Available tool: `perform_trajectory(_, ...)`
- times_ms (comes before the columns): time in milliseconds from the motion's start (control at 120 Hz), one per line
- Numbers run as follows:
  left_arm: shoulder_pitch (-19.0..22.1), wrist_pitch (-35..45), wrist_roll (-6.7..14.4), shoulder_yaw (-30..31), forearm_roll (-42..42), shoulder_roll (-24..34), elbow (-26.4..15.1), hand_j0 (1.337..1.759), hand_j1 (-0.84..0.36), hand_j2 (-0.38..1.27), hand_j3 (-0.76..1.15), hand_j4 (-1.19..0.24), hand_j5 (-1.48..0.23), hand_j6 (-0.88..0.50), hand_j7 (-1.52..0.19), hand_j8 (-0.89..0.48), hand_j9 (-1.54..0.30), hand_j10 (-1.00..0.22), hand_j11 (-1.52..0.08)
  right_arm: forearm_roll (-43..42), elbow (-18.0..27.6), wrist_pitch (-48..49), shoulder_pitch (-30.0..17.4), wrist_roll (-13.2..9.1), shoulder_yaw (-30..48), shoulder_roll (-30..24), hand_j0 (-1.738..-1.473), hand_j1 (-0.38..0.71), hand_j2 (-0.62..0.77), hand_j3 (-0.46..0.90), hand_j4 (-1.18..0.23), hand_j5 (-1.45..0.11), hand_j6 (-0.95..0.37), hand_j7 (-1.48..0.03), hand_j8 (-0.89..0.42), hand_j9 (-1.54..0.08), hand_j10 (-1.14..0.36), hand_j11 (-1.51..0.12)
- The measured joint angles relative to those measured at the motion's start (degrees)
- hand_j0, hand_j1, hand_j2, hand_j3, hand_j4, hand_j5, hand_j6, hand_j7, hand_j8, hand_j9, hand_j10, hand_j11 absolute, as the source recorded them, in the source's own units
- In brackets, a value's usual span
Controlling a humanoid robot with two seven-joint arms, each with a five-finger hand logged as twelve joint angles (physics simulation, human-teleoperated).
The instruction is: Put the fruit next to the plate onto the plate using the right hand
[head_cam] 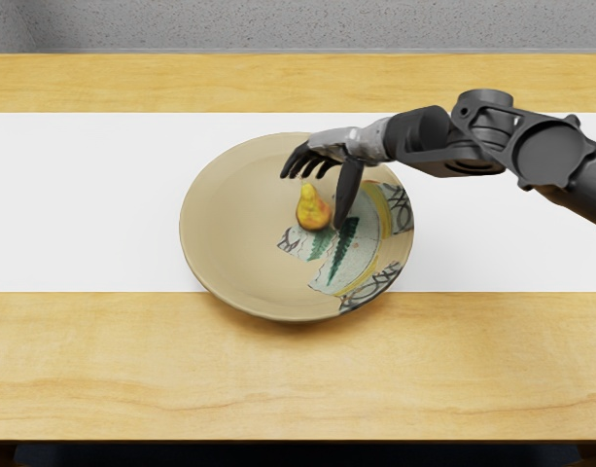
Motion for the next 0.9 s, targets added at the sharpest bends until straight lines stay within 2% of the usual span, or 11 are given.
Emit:
perform_trajectory(142,0.04,0.0,0.0,0.0,0.0,0.0,0.0,1.658,0.33,0.0,0.0,-0.02,-0.02,-0.02,-0.02,-0.02,-0.02,-0.02,-0.02,1.34,0.08,2.3,0.22,-0.53,1.06,-0.9,-1.657,-0.22,0.04,0.0,-0.15,-0.21,-0.1,-0.2,-0.06,-0.2,-0.07,-0.2)
perform_trajectory(308,0.0,0.0,0.0,0.0,0.0,0.0,0.0,1.658,0.33,0.0,0.0,-0.02,-0.02,-0.02,-0.02,-0.02,-0.02,-0.02,-0.02,3.57,5.51,5.34,0.0,-0.36,5.3,-10.56,-1.658,-0.29,0.02,0.0,-0.07,-0.09,-0.05,-0.09,-0.03,-0.09,-0.03,-0.09)
perform_trajectory(417,0.0,0.0,0.0,0.0,0.0,0.0,0.0,1.658,0.33,0.0,0.0,-0.02,-0.02,-0.02,-0.02,-0.02,-0.02,-0.02,-0.02,5.42,7.43,5.83,-0.15,-0.15,6.15,-15.92,-1.658,-0.32,0.01,0.0,-0.04,-0.06,-0.03,-0.05,-0.02,-0.05,-0.02,-0.05)
perform_trajectory(550,0.0,0.0,0.0,0.0,0.0,0.0,0.02,1.658,0.33,0.0,0.0,-0.02,-0.02,-0.02,-0.02,-0.02,-0.02,-0.02,-0.02,6.41,9.15,6.03,-0.62,2.29,6.44,-21.43,-1.658,-0.33,0.01,0.0,-0.02,-0.03,-0.02,-0.03,-0.01,-0.03,-0.01,-0.03)
perform_trajectory(725,0.04,-0.02,0.0,-0.02,-0.01,0.0,0.02,1.658,0.33,0.0,0.0,-0.02,-0.02,-0.02,-0.02,-0.02,-0.02,-0.02,-0.02,6.68,9.76,6.09,-1.61,3.26,6.51,-25.22,-1.658,-0.34,0.0,0.0,-0.01,-0.01,-0.01,-0.01,-0.01,-0.01,-0.01,-0.01)
perform_trajectory(900,1.3,-0.14,0.01,-0.05,-0.42,0.0,-0.09,1.658,0.33,0.0,0.0,-0.02,-0.02,-0.02,-0.02,-0.02,-0.02,-0.02,-0.02,6.73,9.9,6.1,-1.9,3.4,6.51,-26.42,-1.658,-0.35,0.0,0.0,-0.01,-0.01,-0.01,0.0,0.0,-0.01,0.0,-0.01)
